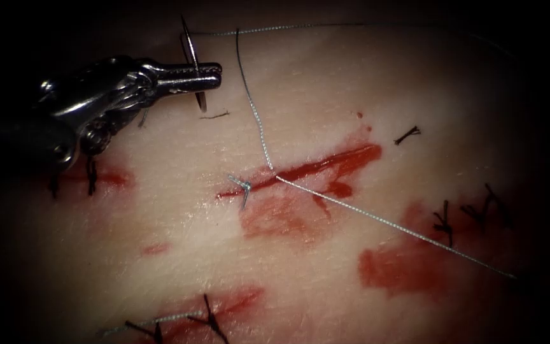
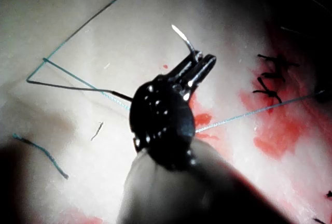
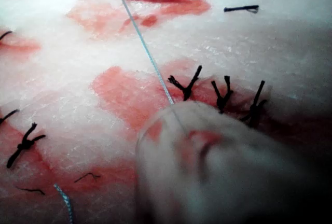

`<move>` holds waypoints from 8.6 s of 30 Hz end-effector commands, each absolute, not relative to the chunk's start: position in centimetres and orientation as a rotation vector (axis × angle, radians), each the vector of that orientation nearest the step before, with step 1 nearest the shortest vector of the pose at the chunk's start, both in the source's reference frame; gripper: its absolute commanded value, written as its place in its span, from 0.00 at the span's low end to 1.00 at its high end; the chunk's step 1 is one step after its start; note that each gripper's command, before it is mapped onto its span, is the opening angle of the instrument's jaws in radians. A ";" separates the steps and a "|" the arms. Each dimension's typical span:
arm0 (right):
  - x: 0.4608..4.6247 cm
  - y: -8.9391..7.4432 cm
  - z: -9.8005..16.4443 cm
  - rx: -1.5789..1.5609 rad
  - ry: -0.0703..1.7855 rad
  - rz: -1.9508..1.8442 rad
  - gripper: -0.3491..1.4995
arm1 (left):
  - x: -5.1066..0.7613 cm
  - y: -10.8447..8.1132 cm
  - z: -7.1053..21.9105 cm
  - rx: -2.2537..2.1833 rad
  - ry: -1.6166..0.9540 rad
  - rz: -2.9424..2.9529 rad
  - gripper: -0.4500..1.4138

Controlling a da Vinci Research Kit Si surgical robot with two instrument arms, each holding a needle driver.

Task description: Wound Closure

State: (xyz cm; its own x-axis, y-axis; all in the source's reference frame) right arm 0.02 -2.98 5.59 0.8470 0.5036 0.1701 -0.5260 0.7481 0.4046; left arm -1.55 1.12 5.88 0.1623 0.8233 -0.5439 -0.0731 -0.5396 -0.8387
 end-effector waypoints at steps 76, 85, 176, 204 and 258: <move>2.27 -1.7 5.5 1.337 1.208 1.207 0.69 | -2.64 -0.1 6.0 -2.283 -0.157 2.590 0.00; 2.53 -1.7 5.5 1.367 1.196 1.175 0.76 | -2.69 -0.1 6.0 -2.284 -0.200 2.546 0.00; 2.35 -0.9 5.9 -0.195 1.928 0.051 0.00 | -2.36 0.1 7.4 -0.717 -0.588 2.249 0.00; 2.61 -1.1 6.0 -0.193 1.825 -0.277 0.00 | -2.36 0.1 7.7 -0.648 -0.477 2.249 0.00; 3.09 -1.1 6.5 -0.107 1.647 -0.821 0.00 | -2.31 0.0 7.7 -0.603 -0.471 2.432 0.00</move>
